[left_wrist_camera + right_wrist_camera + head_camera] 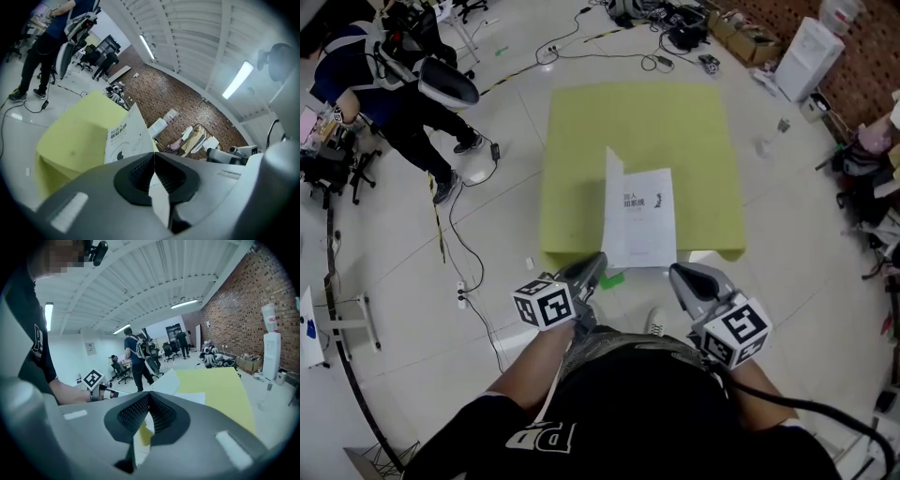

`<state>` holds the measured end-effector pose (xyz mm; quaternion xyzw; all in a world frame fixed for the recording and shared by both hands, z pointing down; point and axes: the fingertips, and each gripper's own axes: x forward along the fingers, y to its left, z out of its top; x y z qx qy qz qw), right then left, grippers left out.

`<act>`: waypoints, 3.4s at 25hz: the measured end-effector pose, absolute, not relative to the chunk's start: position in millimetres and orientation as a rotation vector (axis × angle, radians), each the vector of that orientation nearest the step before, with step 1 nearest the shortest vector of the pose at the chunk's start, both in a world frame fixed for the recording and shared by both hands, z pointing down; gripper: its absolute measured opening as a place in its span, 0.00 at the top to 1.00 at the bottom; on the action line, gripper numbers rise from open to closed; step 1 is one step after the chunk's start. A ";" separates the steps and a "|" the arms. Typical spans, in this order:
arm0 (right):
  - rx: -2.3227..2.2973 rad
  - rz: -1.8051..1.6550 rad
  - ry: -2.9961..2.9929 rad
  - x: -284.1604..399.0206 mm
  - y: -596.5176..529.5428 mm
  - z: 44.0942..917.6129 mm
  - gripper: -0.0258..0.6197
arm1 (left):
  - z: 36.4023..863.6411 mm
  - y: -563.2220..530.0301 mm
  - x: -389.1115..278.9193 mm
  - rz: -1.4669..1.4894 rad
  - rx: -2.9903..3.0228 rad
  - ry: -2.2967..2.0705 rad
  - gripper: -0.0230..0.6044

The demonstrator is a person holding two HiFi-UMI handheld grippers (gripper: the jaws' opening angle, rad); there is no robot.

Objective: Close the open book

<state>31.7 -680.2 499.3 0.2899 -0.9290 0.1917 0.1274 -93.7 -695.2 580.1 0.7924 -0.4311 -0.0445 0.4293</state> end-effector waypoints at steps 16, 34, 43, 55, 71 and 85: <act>0.936 0.480 -2.725 122.9 -683.0 483.9 0.95 | 582.8 -703.9 60.4 0.396 2.404 -1.022 0.88; 0.749 0.474 -2.813 80.6 -659.3 483.4 0.95 | 490.5 -639.5 -14.7 0.156 2.341 -1.300 0.95; 0.871 0.498 -2.788 26.7 -611.8 477.5 0.95 | 462.3 -600.3 -97.8 0.102 2.381 -1.331 0.95; 1.087 0.466 -2.739 -31.6 -536.6 456.2 0.95 | 445.7 -553.9 -127.4 0.027 2.561 -1.025 0.95; 0.860 0.385 -2.742 -24.2 -517.8 452.9 0.95 | 426.8 -533.3 -114.8 -0.048 2.519 -1.166 0.95; 0.778 0.425 -2.819 -4.5 -525.5 457.7 0.95 | 429.8 -530.4 -70.9 0.087 2.527 -1.196 0.95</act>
